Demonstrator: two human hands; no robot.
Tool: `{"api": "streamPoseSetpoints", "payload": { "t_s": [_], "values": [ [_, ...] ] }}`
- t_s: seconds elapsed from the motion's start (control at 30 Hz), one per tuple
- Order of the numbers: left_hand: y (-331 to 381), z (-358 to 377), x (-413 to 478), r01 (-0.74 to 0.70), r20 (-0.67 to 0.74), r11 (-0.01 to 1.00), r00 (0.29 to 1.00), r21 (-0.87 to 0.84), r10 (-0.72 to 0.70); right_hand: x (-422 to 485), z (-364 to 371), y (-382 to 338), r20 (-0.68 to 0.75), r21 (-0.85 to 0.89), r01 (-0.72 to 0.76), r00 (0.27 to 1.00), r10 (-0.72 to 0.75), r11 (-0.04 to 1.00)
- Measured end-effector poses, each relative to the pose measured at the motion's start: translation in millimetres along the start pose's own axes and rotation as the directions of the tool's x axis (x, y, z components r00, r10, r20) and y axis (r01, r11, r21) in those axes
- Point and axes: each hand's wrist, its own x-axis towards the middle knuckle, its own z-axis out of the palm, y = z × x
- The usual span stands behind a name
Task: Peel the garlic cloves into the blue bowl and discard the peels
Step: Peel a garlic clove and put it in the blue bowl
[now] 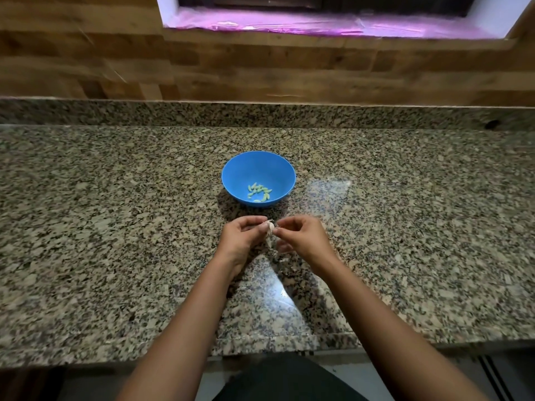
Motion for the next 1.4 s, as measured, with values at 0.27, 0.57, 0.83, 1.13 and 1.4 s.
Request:
{"api": "streamPoseSetpoints", "payload": {
  "t_s": [0.27,0.57,0.83,1.13,1.4],
  "values": [
    [4.0,8.1,-5.6,-0.048,-0.004,0.996,0.999,-0.078,0.048,-2.3,6.7,-3.0,-0.066,-0.25,0.175,0.978,-0.197,0.952],
    [3.6,10.1,-7.1,-0.166,-0.004,0.985,0.986,0.041,0.167,-2.1,10.1,-3.6,-0.021,-0.542,0.328,0.915,-0.403,0.774],
    [-0.7,2.2,-5.9,-0.15,0.007,0.978,0.989,0.143,0.15,-2.0,4.7,-2.1,0.074,-0.471,0.239,0.97,-0.231,0.849],
    [-3.2,6.2,-7.6,-0.119,0.045,0.986,0.992,0.119,0.114,0.8,2.0,3.9,0.07,-0.546,0.232,0.97,-0.231,0.805],
    [-0.8,3.0,-5.2,-0.085,0.0,0.994,0.996,0.064,0.085,1.9,-1.0,-6.4,0.128,-0.282,0.111,0.989,-0.077,0.953]
  ]
}}
